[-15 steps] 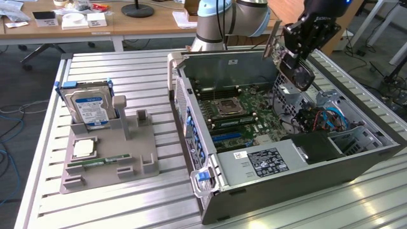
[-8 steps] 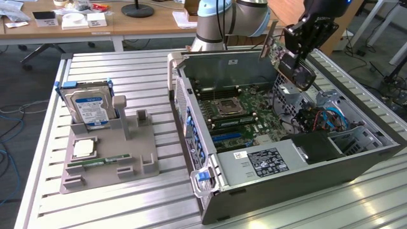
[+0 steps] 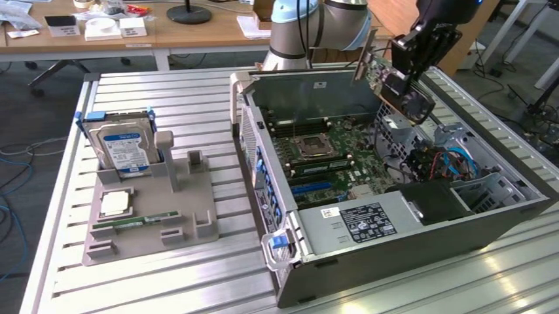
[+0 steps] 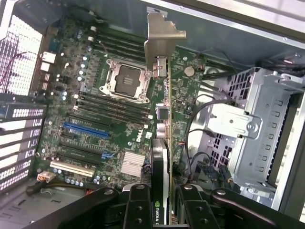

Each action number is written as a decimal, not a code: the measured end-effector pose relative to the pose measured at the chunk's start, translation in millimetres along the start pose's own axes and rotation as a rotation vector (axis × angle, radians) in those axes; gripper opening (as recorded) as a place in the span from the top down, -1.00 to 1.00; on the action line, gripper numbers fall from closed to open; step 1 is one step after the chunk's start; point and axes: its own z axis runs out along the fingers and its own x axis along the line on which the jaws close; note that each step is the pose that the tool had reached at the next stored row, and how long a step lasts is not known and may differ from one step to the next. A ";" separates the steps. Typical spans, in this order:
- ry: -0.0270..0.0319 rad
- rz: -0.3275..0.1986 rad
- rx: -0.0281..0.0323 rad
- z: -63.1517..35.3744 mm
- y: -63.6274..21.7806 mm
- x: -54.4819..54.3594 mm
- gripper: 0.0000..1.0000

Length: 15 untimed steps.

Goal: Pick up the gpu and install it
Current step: 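Insert the gpu into the slot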

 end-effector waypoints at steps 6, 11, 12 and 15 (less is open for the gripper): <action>0.0022 -0.052 -0.0006 0.0 0.2 0.6 0.47; 0.0041 -0.094 -0.0010 0.0 0.3 1.0 0.47; 0.0045 -0.102 -0.0010 0.0 0.3 1.0 0.47; 0.0056 -0.127 -0.0014 0.0 0.3 1.2 0.47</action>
